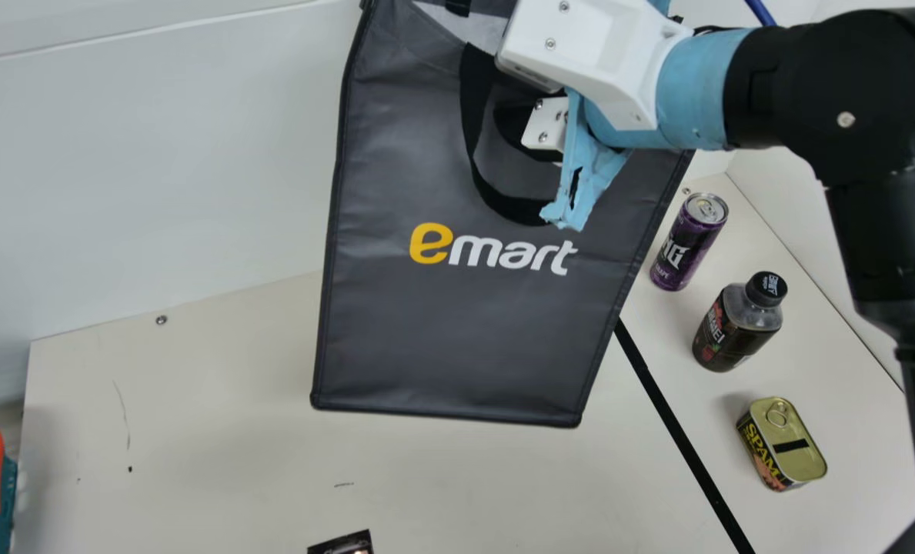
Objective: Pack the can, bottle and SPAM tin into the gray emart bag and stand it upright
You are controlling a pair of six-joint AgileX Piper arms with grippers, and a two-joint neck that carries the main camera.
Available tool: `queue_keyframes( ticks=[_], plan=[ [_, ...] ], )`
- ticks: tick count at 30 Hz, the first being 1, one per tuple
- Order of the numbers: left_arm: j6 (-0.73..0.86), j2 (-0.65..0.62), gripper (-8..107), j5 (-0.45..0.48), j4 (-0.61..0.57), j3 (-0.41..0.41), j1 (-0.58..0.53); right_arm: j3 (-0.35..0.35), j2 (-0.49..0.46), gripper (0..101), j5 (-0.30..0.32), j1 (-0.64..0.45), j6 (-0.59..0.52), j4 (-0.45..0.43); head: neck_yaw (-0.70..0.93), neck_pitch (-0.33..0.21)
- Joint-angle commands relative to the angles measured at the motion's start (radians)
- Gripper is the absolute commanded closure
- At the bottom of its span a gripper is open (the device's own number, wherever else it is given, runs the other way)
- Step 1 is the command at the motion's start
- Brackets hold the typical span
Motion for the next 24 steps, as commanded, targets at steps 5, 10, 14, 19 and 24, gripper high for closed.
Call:
queue_keyframes(
  ticks=[5, 10, 14, 19, 24],
  plan=[
    [0.0, 0.0, 9, 0.0, 0.0, 0.0, 0.0, 0.033, -0.052, 101, -0.002, 0.02, 0.007, -0.008, -0.001, -0.023],
    [0.0, 0.0, 9, 0.0, 0.0, 0.0, 0.0, 0.076, -0.101, 101, -0.002, 0.041, 0.025, -0.001, -0.001, -0.023],
    [0.0, 0.0, 9, 0.0, 0.0, 0.0, 0.0, 0.119, -0.142, 101, -0.002, 0.063, 0.042, 0.006, -0.001, -0.023],
    [0.0, 0.0, 9, 0.0, 0.0, 0.0, 0.0, 0.178, -0.189, 101, -0.002, 0.102, 0.074, 0.022, -0.001, -0.023],
    [0.0, 0.0, 9, 0.0, 0.0, 0.0, 0.0, 0.225, -0.229, 101, -0.002, 0.145, 0.112, 0.022, -0.001, -0.023]
  ],
)
